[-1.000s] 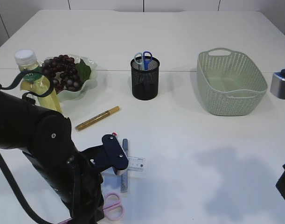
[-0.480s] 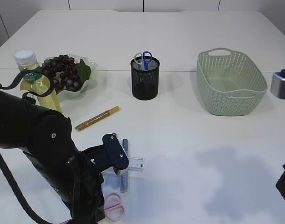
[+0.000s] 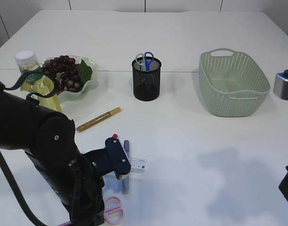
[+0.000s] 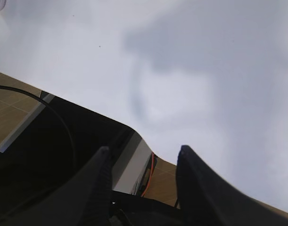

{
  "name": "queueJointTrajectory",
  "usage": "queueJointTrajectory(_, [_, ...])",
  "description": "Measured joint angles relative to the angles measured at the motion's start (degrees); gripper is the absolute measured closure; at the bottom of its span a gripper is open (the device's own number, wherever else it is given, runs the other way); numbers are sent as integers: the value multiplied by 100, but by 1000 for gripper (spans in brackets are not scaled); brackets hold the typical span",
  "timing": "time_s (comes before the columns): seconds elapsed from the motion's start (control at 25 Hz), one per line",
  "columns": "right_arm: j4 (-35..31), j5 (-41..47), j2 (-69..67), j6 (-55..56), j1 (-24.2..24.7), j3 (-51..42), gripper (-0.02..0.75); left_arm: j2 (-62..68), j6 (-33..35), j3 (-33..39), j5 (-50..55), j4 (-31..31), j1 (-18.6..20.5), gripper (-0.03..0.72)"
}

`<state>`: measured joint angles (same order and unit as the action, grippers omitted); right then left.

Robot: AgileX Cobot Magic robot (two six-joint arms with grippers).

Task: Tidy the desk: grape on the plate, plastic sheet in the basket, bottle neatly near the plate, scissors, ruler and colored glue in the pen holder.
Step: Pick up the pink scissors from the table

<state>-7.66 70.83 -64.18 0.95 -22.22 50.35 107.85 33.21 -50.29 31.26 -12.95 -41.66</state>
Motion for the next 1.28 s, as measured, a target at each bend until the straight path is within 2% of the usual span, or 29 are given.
queueJointTrajectory(0.6, [0,0,0,0,0,0,374,0,0,-11,98,289,0,387])
queueJointTrajectory(1.28, [0,0,0,0,0,0,374,-11,-114,117,-122,723,0,398])
